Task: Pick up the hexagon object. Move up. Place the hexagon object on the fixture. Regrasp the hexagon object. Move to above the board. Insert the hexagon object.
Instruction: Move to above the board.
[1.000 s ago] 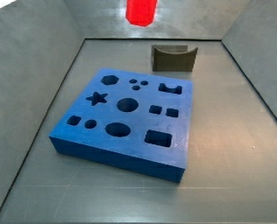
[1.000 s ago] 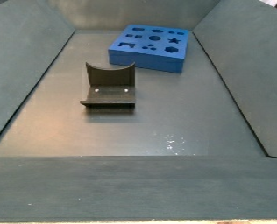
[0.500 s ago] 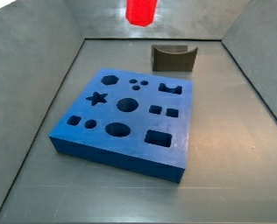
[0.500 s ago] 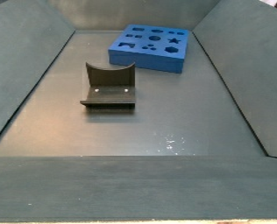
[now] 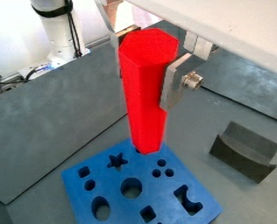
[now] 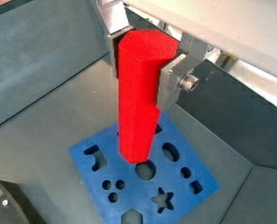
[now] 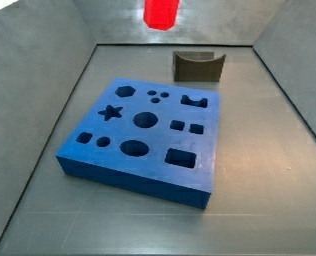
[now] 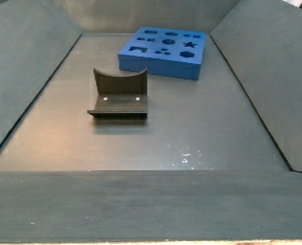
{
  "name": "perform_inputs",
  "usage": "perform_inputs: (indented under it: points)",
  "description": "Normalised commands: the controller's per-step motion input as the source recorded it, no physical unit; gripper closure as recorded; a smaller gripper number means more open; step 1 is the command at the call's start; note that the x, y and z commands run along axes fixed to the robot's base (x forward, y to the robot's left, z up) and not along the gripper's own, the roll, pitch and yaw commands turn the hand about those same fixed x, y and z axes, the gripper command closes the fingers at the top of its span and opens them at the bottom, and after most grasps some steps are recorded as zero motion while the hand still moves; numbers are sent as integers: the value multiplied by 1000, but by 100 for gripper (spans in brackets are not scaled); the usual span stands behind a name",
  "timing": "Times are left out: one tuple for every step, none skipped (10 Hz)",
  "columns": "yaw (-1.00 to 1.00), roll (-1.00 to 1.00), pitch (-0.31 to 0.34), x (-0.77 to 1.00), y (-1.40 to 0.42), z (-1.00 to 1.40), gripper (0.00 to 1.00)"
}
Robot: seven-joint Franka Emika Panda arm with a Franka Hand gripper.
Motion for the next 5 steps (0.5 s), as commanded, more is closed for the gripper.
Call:
perform_inputs:
  points:
    - [5,-231,-315,-244,126,19,100]
    - [5,-231,-315,-244,126,19,100]
    - [5,-231,-315,-244,126,19,100]
    - [5,-231,-315,-244,126,19,100]
    - [5,-231,-315,-244,126,19,100]
